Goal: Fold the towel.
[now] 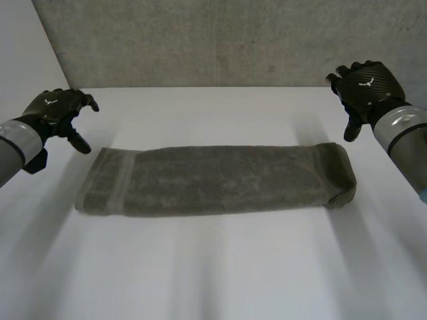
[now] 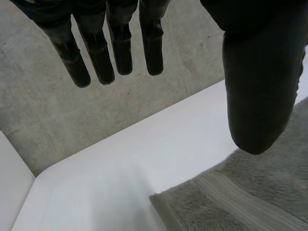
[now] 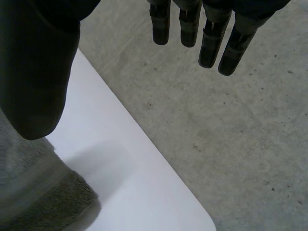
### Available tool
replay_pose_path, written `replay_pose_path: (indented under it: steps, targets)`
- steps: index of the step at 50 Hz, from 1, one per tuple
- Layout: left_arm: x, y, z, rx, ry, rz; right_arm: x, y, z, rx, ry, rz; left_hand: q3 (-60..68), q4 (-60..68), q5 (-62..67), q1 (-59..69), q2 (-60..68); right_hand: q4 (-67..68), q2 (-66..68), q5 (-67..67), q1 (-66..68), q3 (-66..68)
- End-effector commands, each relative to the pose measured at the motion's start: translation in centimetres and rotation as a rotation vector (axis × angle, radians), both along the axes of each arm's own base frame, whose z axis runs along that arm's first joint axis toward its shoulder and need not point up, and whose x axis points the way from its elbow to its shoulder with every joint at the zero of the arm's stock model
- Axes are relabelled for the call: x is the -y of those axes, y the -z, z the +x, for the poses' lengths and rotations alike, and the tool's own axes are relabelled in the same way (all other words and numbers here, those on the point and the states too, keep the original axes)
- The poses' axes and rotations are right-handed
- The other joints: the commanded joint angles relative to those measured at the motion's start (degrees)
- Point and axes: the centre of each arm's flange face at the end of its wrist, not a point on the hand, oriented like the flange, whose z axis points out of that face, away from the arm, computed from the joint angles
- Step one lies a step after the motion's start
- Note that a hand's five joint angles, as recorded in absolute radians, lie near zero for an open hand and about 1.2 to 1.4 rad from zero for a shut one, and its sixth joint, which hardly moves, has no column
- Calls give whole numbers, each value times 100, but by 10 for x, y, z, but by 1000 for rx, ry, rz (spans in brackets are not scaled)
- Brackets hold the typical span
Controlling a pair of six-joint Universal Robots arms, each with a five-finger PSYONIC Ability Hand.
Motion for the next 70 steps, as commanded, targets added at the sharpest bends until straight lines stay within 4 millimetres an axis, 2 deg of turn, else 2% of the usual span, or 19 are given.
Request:
replay_pose_path:
  steps: [1, 3, 4, 6, 8, 12, 14, 20, 22, 27, 37, 46, 50, 60, 66, 70]
  targets:
    - [-36, 4, 0, -6, 51, 36, -29, 10, -8, 4, -1, 104, -216, -221, 1, -343, -205, -476, -363, -352, -309, -409]
    - [-58, 13, -6, -20, 121, 63, -41, 30, -16, -26, -3, 208, -149, -154, 68, -276, -138, -476, -363, -352, -309, -409]
    - [-58, 13, -6, -20, 121, 63, -42, 30, -16, -26, -3, 209, -149, -154, 68, -276, -138, -476, -363, -352, -309, -409]
    - [-75, 24, -9, -26, 164, 86, -48, 48, -27, -46, -3, 297, -32, -37, 185, -159, -21, -476, -363, -352, -309, -409]
    - [-81, 28, -9, -22, 173, 91, -51, 56, -32, -50, -3, 329, 52, 47, 269, -75, 63, -476, -363, -352, -309, -409]
    - [-88, 39, -10, 3, 179, 100, -51, 68, -39, -47, 11, 370, 103, 98, 321, -24, 114, -476, -363, -352, -309, -409]
    - [-90, 49, -10, 48, 188, 95, -48, 83, -42, -36, 26, 410, 304, 299, 521, 177, 315, -184, -71, -60, -17, -117]
    - [-88, 65, -10, 111, 193, 113, -41, 102, -42, -24, 38, 416, 692, 687, 909, 565, 703, 323, 436, 446, 490, 390]
    - [-85, 73, -9, 134, 174, 126, -34, 108, -44, 35, 63, 416, 893, 888, 1110, 766, 904, 841, 954, 964, 1008, 908]
    - [-77, 83, -7, 147, 144, 142, -28, 117, -44, 146, 90, 446, 1028, 1023, 1246, 901, 1039, 1114, 1227, 1237, 1280, 1180]
    - [-75, 91, -6, 149, 139, 152, -22, 132, -43, 196, 111, 494, 1045, 1040, 1263, 918, 1056, 1030, 1143, 1153, 1197, 1097]
    - [-72, 91, -4, 155, 123, 135, -16, 128, -43, 303, 137, 512, 1045, 1040, 1263, 918, 1056, 995, 1109, 1119, 1162, 1062]
    - [-71, 92, -4, 156, 123, 127, -13, 129, -43, 313, 139, 509, 1079, 1074, 1296, 952, 1090, 1114, 1227, 1237, 1280, 1181]
    - [-66, 93, -3, 158, 115, 103, -1, 154, -46, 317, 185, 533, 1348, 1343, 1565, 1221, 1359, 1669, 1782, 1792, 1835, 1735]
    - [-66, 94, -2, 158, 112, 107, 5, 152, -53, 315, 221, 506, 1365, 1360, 1582, 1238, 1376, 1719, 1832, 1843, 1886, 1786]
    - [-65, 94, -2, 160, 114, 102, 8, 149, -60, 320, 238, 490, 1583, 1578, 1800, 1456, 1594, 2623, 2736, 2746, 2790, 2690]
